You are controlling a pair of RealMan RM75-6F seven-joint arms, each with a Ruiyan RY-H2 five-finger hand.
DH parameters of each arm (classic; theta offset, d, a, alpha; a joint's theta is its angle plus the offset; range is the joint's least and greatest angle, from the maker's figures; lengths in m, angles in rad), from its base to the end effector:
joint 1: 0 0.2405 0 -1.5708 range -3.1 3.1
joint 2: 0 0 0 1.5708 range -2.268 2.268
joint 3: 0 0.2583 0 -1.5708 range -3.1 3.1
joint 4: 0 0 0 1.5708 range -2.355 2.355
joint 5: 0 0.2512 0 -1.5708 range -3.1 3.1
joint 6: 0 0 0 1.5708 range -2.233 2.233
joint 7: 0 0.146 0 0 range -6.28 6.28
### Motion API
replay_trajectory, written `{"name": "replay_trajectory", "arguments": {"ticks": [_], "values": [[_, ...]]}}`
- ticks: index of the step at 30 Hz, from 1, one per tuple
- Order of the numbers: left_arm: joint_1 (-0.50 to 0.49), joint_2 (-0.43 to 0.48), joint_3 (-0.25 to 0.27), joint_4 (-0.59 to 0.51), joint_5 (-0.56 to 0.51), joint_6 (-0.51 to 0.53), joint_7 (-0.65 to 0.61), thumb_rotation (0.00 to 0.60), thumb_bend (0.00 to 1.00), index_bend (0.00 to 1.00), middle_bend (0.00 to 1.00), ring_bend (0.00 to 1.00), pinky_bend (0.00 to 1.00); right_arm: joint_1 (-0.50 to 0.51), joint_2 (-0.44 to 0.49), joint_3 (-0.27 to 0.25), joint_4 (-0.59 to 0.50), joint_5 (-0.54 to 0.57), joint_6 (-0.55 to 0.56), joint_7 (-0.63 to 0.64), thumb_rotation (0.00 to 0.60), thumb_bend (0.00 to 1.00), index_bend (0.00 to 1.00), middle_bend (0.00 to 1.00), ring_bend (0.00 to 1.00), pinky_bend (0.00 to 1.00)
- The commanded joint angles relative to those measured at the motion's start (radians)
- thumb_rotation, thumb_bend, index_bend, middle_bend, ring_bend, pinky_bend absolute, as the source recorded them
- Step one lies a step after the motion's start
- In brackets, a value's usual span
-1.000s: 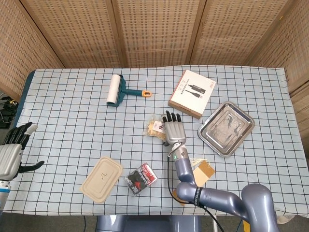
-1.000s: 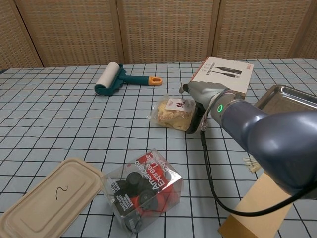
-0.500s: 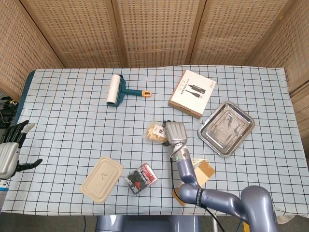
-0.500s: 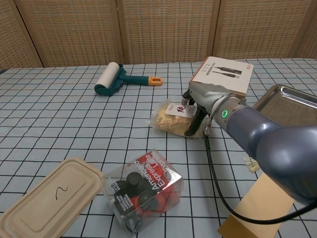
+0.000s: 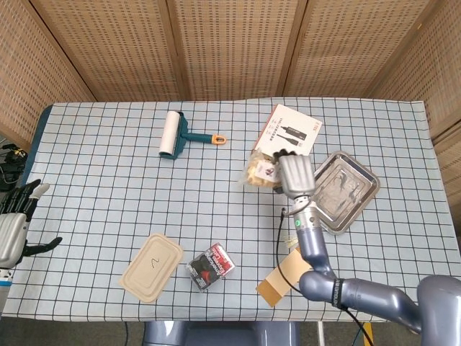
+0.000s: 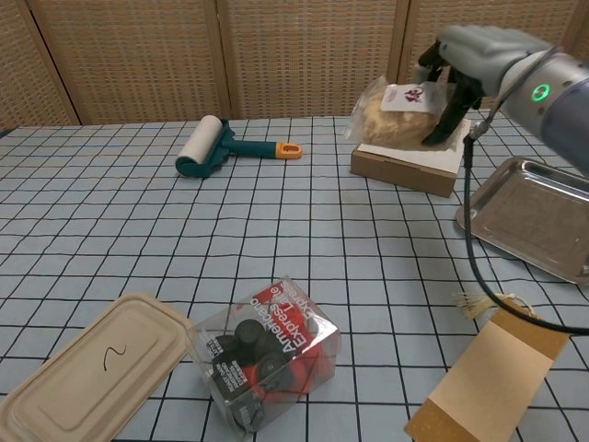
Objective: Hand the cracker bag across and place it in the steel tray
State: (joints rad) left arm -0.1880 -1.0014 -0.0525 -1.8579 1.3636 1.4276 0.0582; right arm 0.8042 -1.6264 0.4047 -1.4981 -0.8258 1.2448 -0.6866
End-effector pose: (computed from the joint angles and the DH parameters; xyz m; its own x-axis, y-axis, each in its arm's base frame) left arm -0.2830 0.2120 0.1333 0.3188 0.0422 0.9469 0.9476 0.0084 -0.3194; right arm -0.1003 -0.4036 -0.0068 0.4123 0.0199 0.9108 -0.9077 -0.0764 0.4126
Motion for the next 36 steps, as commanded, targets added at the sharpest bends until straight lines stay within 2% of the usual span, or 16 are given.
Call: {"name": "replay_trajectory", "arguments": {"ticks": [1, 7, 8, 10, 18, 23, 27, 30, 34, 36], "values": [[0.002, -0.001, -0.001, -0.002, 0.002, 0.001, 0.004, 0.600, 0.00, 0.00, 0.00, 0.00, 0.00, -0.047, 0.077, 0.028, -0.021, 0.032, 0.021, 0.008, 0.600, 0.21, 0.57, 0.47, 0.48, 0.62], [0.005, -0.004, -0.001, -0.007, 0.011, 0.001, 0.018, 0.600, 0.00, 0.00, 0.00, 0.00, 0.00, -0.102, 0.143, 0.029, 0.034, 0.098, 0.004, 0.049, 0.600, 0.21, 0.57, 0.47, 0.48, 0.62], [0.005, -0.007, 0.000, -0.009, 0.017, 0.001, 0.025, 0.600, 0.00, 0.00, 0.00, 0.00, 0.00, -0.134, 0.157, 0.021, 0.070, 0.144, -0.017, 0.073, 0.600, 0.21, 0.57, 0.47, 0.48, 0.62], [0.005, -0.011, 0.000, -0.009, 0.019, 0.000, 0.033, 0.600, 0.00, 0.00, 0.00, 0.00, 0.00, -0.150, 0.166, 0.009, 0.095, 0.160, -0.046, 0.095, 0.600, 0.21, 0.57, 0.47, 0.48, 0.62], [0.006, -0.012, 0.000, -0.012, 0.021, -0.011, 0.050, 0.600, 0.00, 0.00, 0.00, 0.00, 0.00, -0.177, 0.144, -0.019, 0.197, 0.221, -0.122, 0.148, 0.600, 0.21, 0.56, 0.44, 0.45, 0.61], [0.007, -0.013, 0.000, -0.010, 0.026, -0.015, 0.055, 0.600, 0.00, 0.00, 0.00, 0.00, 0.00, -0.177, 0.121, -0.039, 0.251, 0.236, -0.158, 0.151, 0.600, 0.21, 0.53, 0.40, 0.41, 0.56], [0.008, -0.011, -0.002, -0.010, 0.028, -0.018, 0.054, 0.600, 0.00, 0.00, 0.00, 0.00, 0.00, -0.173, 0.101, -0.048, 0.279, 0.230, -0.170, 0.160, 0.600, 0.20, 0.47, 0.33, 0.33, 0.48], [0.009, -0.010, -0.003, -0.010, 0.030, -0.017, 0.050, 0.600, 0.00, 0.00, 0.00, 0.00, 0.00, -0.173, 0.095, -0.053, 0.285, 0.215, -0.169, 0.169, 0.600, 0.19, 0.41, 0.23, 0.25, 0.32], [0.010, -0.008, -0.004, -0.010, 0.034, -0.019, 0.047, 0.600, 0.00, 0.00, 0.00, 0.00, 0.00, -0.177, 0.096, -0.059, 0.275, 0.192, -0.155, 0.176, 0.600, 0.16, 0.29, 0.04, 0.05, 0.05], [0.011, -0.007, -0.004, -0.011, 0.035, -0.018, 0.045, 0.600, 0.00, 0.00, 0.00, 0.00, 0.00, -0.179, 0.099, -0.059, 0.265, 0.188, -0.145, 0.173, 0.600, 0.15, 0.22, 0.00, 0.00, 0.00]]}}
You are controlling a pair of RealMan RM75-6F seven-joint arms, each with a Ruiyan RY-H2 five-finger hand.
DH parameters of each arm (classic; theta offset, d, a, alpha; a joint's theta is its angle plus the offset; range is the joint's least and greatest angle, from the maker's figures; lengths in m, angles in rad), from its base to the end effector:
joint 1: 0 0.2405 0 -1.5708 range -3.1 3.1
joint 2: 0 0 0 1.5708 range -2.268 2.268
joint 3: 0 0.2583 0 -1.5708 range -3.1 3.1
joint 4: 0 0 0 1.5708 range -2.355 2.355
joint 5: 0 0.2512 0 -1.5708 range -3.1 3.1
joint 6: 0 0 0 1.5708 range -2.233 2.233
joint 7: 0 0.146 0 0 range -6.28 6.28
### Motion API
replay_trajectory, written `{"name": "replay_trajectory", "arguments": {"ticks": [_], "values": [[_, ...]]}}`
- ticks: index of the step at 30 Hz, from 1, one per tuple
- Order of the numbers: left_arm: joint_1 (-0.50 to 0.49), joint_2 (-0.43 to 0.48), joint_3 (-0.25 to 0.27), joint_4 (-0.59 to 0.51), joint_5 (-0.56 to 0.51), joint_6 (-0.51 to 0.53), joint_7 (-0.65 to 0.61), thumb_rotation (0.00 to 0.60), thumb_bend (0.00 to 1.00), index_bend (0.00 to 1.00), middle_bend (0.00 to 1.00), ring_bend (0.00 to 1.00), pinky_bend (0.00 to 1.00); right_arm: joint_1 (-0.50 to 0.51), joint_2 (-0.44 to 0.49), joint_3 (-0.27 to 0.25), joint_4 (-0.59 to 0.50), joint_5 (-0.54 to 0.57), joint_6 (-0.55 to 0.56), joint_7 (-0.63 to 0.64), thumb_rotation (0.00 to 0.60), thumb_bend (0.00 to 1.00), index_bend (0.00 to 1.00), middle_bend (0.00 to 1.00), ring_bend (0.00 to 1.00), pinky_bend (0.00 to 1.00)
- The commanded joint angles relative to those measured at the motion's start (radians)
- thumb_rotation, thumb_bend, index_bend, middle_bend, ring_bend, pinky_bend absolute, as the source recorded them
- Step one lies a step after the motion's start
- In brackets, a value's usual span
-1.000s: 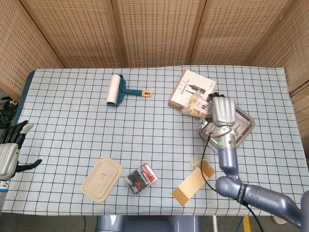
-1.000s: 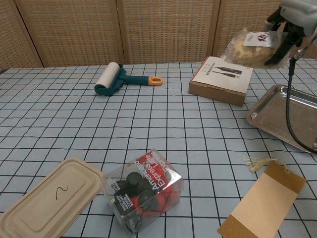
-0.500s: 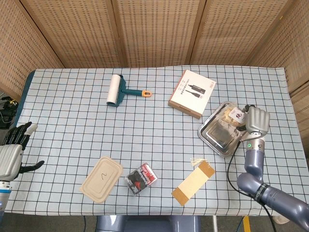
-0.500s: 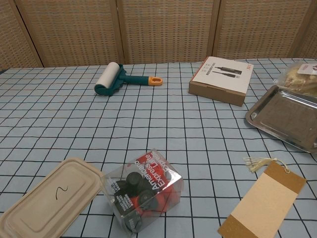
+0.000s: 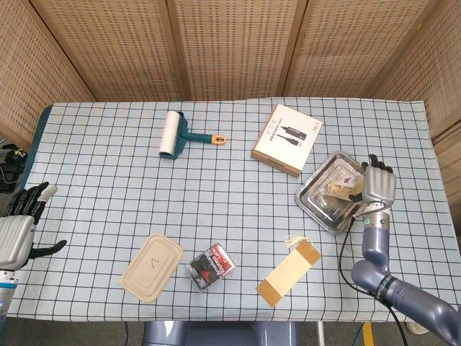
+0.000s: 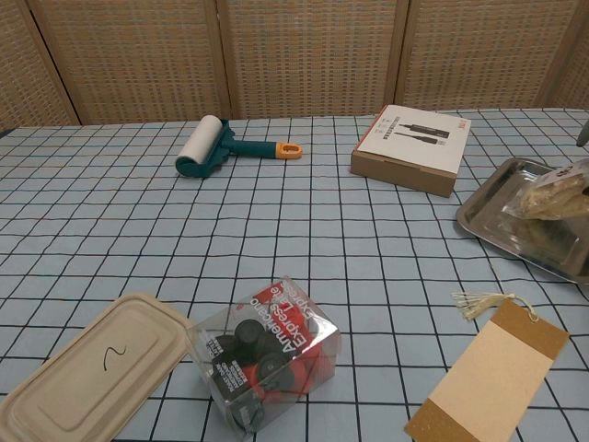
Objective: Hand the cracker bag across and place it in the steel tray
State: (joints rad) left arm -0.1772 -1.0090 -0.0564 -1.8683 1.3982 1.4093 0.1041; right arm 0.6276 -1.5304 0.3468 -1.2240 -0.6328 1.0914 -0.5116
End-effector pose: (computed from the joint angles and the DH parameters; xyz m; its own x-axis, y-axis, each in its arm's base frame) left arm -0.2772 0.2091 0.1266 0.3493 0.0604 0.9351 0.9370 -0.0221 -0.3486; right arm -0.2882 -0.4090 0.0371 0.4178 -0.1215 0.9004 -0.8412 0.3226 0.4339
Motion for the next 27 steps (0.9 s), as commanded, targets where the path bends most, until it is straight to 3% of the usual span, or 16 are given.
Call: {"name": "replay_trajectory", "arguments": {"ticks": [1, 10, 15, 20, 23, 27], "values": [[0.001, 0.001, -0.001, 0.000, 0.001, 0.000, -0.002, 0.600, 0.00, 0.00, 0.00, 0.00, 0.00, -0.003, 0.005, -0.001, -0.015, -0.006, 0.013, -0.003, 0.600, 0.14, 0.20, 0.00, 0.00, 0.00], [0.006, 0.004, -0.001, -0.004, 0.009, 0.003, -0.006, 0.600, 0.00, 0.00, 0.00, 0.00, 0.00, -0.071, 0.116, -0.015, -0.229, -0.132, 0.181, 0.013, 0.600, 0.12, 0.09, 0.00, 0.00, 0.00], [0.009, 0.003, 0.003, -0.008, 0.021, 0.007, 0.003, 0.600, 0.00, 0.00, 0.00, 0.00, 0.00, -0.147, 0.192, -0.065, -0.392, -0.255, 0.285, 0.046, 0.600, 0.12, 0.08, 0.00, 0.00, 0.00], [0.009, -0.001, 0.018, 0.004, 0.050, 0.000, 0.016, 0.600, 0.00, 0.00, 0.00, 0.00, 0.00, -0.240, 0.234, -0.190, -0.494, -0.470, 0.371, 0.116, 0.600, 0.12, 0.07, 0.00, 0.00, 0.00], [0.011, -0.004, 0.037, 0.019, 0.068, -0.013, 0.025, 0.600, 0.00, 0.00, 0.00, 0.00, 0.00, -0.302, 0.225, -0.291, -0.474, -0.639, 0.428, 0.181, 0.600, 0.11, 0.02, 0.00, 0.00, 0.00], [0.022, -0.022, 0.046, 0.039, 0.080, -0.001, 0.043, 0.600, 0.00, 0.00, 0.00, 0.00, 0.00, -0.361, 0.209, -0.366, -0.423, -0.765, 0.482, 0.238, 0.600, 0.10, 0.00, 0.00, 0.00, 0.00]]}}
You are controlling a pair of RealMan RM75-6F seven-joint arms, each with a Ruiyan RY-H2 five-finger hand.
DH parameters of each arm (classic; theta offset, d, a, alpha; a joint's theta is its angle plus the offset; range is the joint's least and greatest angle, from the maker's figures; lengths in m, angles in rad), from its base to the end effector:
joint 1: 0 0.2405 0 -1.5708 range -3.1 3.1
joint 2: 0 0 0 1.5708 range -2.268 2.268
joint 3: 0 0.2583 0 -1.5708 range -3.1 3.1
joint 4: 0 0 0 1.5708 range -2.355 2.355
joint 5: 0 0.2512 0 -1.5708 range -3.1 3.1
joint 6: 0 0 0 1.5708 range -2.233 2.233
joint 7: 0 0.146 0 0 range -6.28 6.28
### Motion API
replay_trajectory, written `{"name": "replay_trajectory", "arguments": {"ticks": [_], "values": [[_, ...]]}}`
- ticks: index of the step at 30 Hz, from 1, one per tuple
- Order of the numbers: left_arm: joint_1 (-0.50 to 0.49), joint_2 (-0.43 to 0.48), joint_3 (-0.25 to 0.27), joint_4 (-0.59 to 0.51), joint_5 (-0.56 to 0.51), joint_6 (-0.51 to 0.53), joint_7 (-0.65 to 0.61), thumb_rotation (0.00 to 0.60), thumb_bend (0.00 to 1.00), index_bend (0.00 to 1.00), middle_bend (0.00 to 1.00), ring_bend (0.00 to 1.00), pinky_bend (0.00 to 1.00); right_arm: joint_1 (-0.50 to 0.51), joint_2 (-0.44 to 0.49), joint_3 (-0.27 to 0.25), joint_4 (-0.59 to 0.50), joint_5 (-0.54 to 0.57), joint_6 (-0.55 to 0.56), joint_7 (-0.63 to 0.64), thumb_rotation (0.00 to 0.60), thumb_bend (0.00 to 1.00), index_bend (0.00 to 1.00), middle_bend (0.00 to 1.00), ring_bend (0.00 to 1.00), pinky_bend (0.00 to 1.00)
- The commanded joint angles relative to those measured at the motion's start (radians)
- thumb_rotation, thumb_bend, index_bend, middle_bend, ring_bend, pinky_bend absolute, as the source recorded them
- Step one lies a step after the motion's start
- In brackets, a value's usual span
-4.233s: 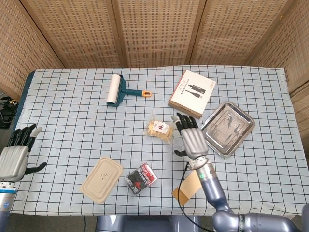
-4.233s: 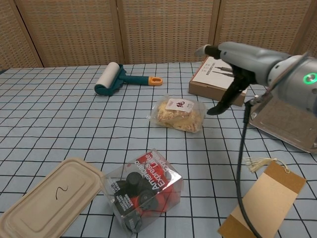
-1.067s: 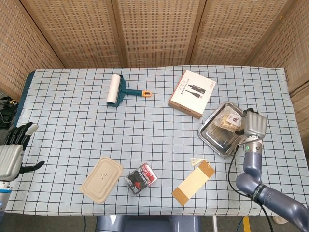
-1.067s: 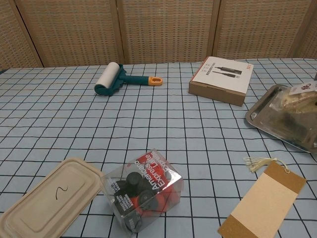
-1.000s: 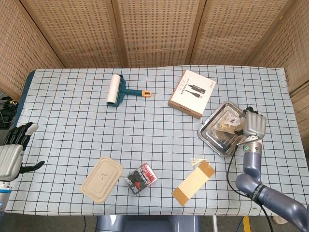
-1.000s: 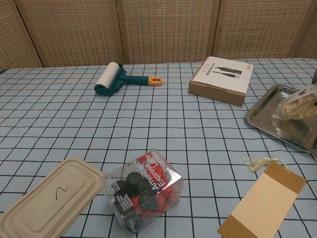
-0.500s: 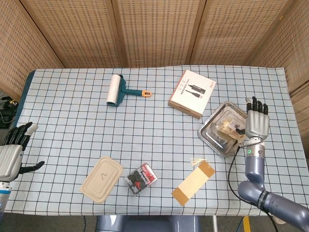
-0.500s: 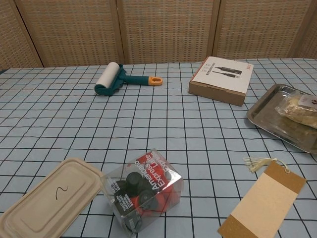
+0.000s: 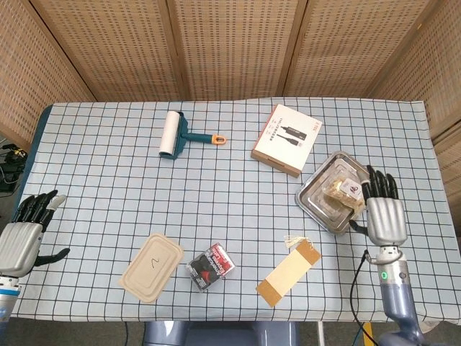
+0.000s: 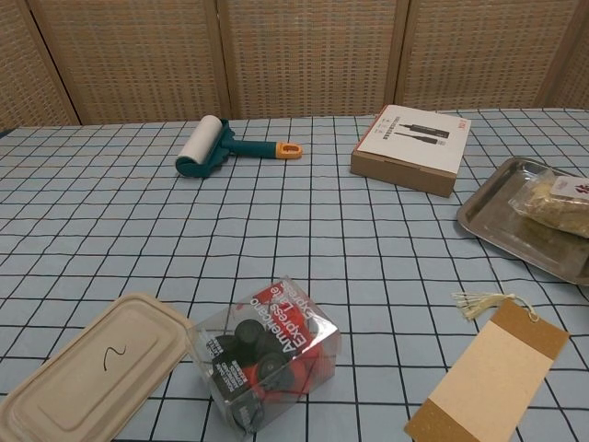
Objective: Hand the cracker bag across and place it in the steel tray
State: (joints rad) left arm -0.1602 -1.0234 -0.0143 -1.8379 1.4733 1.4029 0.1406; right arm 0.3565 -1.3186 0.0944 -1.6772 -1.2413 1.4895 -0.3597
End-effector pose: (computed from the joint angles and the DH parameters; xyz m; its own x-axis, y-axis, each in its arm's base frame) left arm -0.2818 0.1945 0.1157 0.4111 0.1001 0.9061 0.9112 -0.0751 -0.4051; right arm -0.2539 -0.2677 0.0652 0.4491 0.0664 0.8910 -0.8925 -0.0138 0.4508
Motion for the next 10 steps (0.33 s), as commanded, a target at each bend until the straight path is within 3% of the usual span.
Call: {"name": "replay_trajectory", "arguments": {"ticks": [1, 10], "values": [[0.008, -0.012, 0.007, 0.014, 0.005, 0.007, 0.010, 0.600, 0.00, 0.00, 0.00, 0.00, 0.00, -0.101, -0.003, -0.127, 0.038, -0.175, 0.088, 0.094, 0.600, 0.10, 0.00, 0.00, 0.00, 0.00], [0.020, -0.055, 0.015, 0.071, -0.008, 0.005, 0.042, 0.600, 0.00, 0.00, 0.00, 0.00, 0.00, -0.164, 0.006, -0.162, 0.072, -0.232, 0.095, 0.184, 0.600, 0.10, 0.00, 0.00, 0.00, 0.00]]}}
